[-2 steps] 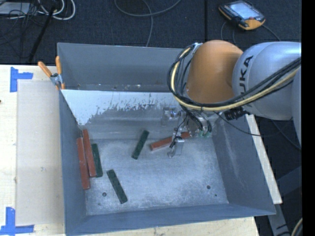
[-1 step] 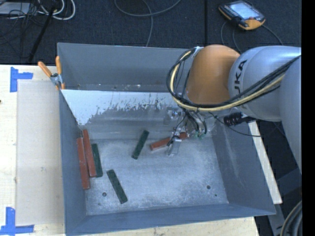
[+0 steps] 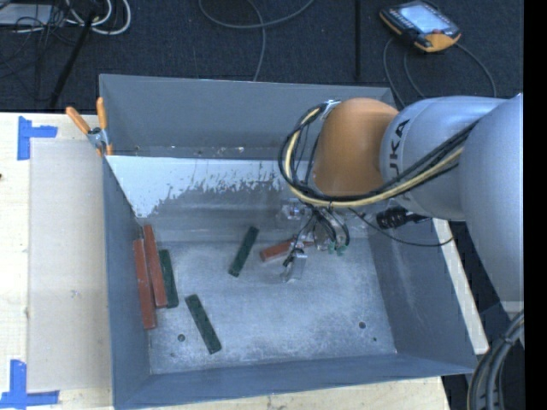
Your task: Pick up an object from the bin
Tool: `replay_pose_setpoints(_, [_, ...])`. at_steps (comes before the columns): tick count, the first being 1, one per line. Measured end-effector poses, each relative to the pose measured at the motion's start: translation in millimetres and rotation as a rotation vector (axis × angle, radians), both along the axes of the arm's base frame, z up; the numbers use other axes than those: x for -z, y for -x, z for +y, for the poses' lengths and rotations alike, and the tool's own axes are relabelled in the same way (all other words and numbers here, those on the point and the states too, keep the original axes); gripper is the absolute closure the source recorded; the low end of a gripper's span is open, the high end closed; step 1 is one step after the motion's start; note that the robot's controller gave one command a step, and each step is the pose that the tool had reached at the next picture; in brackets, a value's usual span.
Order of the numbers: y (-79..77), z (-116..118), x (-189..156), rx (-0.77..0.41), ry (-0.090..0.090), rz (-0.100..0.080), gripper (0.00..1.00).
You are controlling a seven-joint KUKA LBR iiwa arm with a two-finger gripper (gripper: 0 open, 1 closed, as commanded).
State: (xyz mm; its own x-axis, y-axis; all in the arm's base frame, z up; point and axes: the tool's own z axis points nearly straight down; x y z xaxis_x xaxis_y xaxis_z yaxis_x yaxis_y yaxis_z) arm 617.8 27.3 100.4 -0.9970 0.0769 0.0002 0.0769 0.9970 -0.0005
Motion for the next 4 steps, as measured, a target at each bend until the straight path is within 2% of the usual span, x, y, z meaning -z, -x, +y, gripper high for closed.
replay_pose_setpoints(1, [8.8,15.6,28.9,0.204,0.0,-0.003,1.0])
replay_pose_setpoints(2, [9.6,16.0,30.3,0.202,0.0,0.0,0.0])
replay_pose_setpoints(3, [9.7,16.3,30.3,0.201,0.0,0.0,1.0])
replay_pose_setpoints(4, [9.7,16.4,30.3,0.2,0.0,0.0,0.0])
